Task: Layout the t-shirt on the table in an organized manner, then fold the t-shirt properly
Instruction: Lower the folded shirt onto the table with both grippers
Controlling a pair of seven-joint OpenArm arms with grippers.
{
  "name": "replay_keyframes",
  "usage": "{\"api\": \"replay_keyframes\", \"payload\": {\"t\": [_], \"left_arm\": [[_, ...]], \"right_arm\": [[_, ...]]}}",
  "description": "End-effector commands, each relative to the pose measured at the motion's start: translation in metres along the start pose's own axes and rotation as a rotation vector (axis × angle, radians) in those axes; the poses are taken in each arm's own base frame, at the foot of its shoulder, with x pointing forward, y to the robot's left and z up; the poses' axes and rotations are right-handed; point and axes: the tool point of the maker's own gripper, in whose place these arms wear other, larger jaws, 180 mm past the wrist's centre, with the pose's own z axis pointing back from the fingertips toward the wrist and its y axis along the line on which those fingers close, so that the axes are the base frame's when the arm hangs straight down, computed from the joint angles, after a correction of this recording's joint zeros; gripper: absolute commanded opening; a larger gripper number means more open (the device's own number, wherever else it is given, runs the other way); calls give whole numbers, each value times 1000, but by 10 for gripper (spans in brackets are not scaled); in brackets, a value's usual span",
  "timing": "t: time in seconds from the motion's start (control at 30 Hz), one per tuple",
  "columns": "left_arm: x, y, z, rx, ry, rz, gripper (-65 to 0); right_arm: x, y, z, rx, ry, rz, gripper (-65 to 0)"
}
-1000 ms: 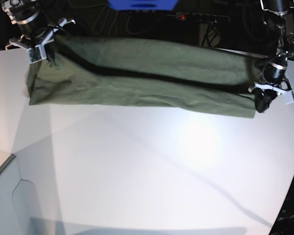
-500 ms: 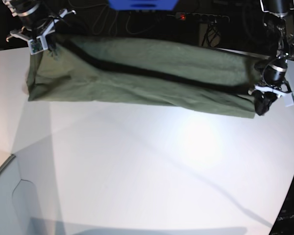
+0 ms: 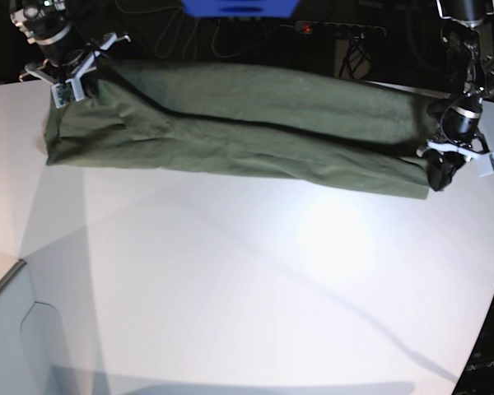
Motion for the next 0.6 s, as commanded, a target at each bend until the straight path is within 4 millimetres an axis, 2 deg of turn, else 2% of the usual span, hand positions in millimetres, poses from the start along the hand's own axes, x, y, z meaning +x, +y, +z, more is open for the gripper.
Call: {"api": "replay_keyframes", "payload": {"t": [0.0, 0.17, 0.3, 0.5, 0.57], "left_arm": [[19, -2, -2, -16, -57, -8, -646], [11, 2, 4, -7, -35, -7, -646], [8, 2, 5, -4, -28, -5, -646], [7, 3, 6, -2, -26, -5, -646], [0, 9, 7, 14, -11, 7, -645]], "right_arm": [[4, -1, 0, 7, -21, 6, -650], [-20, -5, -32, -1, 85, 53, -650], [-32, -2, -56, 22, 123, 16, -650], [-27, -8, -76, 33, 124, -4, -650], [-21, -9, -83, 34, 114, -8, -650]]}}
